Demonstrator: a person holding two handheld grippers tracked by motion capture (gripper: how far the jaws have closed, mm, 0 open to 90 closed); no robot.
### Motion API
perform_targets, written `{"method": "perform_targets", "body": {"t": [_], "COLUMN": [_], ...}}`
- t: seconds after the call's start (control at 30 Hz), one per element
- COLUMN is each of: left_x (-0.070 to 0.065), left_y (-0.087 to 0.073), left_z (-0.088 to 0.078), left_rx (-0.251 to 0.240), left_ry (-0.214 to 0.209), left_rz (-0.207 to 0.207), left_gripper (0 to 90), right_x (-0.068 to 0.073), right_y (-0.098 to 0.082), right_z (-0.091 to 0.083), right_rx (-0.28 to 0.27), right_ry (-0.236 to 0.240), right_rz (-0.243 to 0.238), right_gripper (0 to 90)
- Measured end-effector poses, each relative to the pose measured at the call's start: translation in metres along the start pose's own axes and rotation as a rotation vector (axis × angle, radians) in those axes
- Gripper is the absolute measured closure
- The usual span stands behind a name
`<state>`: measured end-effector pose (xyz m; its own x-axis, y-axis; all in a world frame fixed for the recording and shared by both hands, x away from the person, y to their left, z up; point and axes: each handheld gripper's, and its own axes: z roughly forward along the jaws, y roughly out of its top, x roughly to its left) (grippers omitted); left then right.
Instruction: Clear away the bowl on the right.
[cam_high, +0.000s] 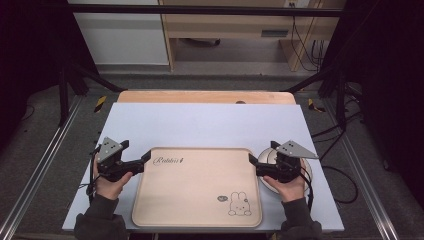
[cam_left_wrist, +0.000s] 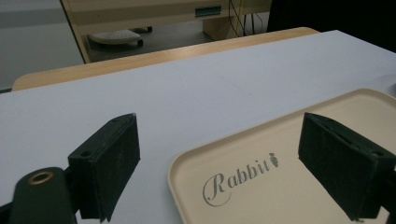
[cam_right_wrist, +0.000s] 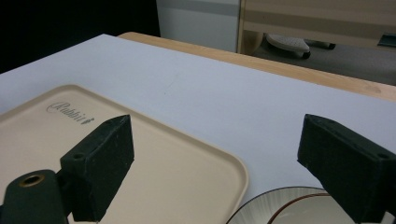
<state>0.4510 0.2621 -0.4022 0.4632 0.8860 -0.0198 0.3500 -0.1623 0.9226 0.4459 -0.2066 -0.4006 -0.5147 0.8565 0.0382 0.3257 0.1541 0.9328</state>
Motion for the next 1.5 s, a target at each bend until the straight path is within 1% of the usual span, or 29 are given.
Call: {"method": "perform_targets", "body": {"t": [0.2,0.23,0.3,0.53,0.6,0.73,0.83,0.87,0.9,0.97,1.0,1.07,1.1,1.2,1.27,1.3,1.37,1.4,1.5], "left_x": [-0.001,0.0,0.001,0.001,0.001,0.001,0.001,0.001,0.001,0.0,0.0,0.0,-0.001,-0.001,-0.001,-0.001,-0.001,0.0,0.0], "left_y": [-0.002,-0.003,-0.003,-0.004,-0.004,-0.004,-0.003,-0.003,-0.003,-0.004,-0.004,-0.004,-0.004,-0.004,-0.004,-0.004,-0.004,-0.004,-0.004], "left_z": [0.003,0.003,0.004,0.003,0.003,0.003,0.003,0.003,0.003,0.003,0.004,0.004,0.004,0.004,0.004,0.004,0.004,0.004,0.004], "left_rx": [0.008,0.01,0.012,0.012,0.011,0.012,0.007,0.007,0.011,0.012,0.013,0.017,0.017,0.015,0.016,0.016,0.016,0.015,0.011], "left_ry": [-0.002,-0.002,0.001,0.002,0.004,0.005,0.005,0.005,0.007,0.008,0.006,0.006,0.006,0.006,0.005,0.005,0.005,0.007,0.007], "left_rz": [-0.005,-0.006,-0.005,-0.008,-0.006,-0.003,-0.007,-0.007,0.001,0.003,0.0,0.003,0.003,0.003,0.003,0.003,0.002,0.003,-0.002], "left_gripper": [12.6,12.6,12.6,12.6,12.5,12.6,12.6,12.6,12.6,12.6,12.6,12.6,12.6,12.6,12.6,12.6,12.6,12.6,12.6], "right_x": [0.0,0.001,0.002,0.002,0.001,-0.003,-0.008,-0.008,-0.012,-0.013,-0.015,-0.02,-0.023,-0.026,-0.03,-0.032,-0.034,-0.035,-0.037], "right_y": [0.001,0.001,0.001,0.004,0.005,0.005,0.005,0.005,0.006,0.006,0.007,0.008,0.009,0.01,0.01,0.009,0.009,0.008,0.008], "right_z": [-0.002,-0.001,0.0,-0.003,-0.004,-0.007,-0.012,-0.012,-0.016,-0.018,-0.021,-0.026,-0.03,-0.033,-0.036,-0.037,-0.037,-0.037,-0.038], "right_rx": [-0.005,0.005,0.014,0.021,0.022,0.035,0.012,0.012,0.003,0.002,-0.007,-0.014,-0.011,-0.016,-0.017,-0.007,0.002,0.018,0.018], "right_ry": [0.009,0.005,0.003,-0.01,-0.006,-0.033,-0.046,-0.046,-0.049,-0.052,-0.057,-0.064,-0.068,-0.073,-0.083,-0.086,-0.091,-0.097,-0.1], "right_rz": [0.008,-0.007,-0.017,-0.035,-0.027,-0.043,-0.042,-0.042,-0.046,-0.045,-0.045,-0.034,-0.021,-0.012,0.014,0.025,0.028,0.03,0.027], "right_gripper": [12.0,12.2,12.3,12.3,12.7,13.0,15.7,15.7,16.4,17.2,17.8,17.8,17.9,18.3,18.1,18.1,18.1,18.3,18.6]}}
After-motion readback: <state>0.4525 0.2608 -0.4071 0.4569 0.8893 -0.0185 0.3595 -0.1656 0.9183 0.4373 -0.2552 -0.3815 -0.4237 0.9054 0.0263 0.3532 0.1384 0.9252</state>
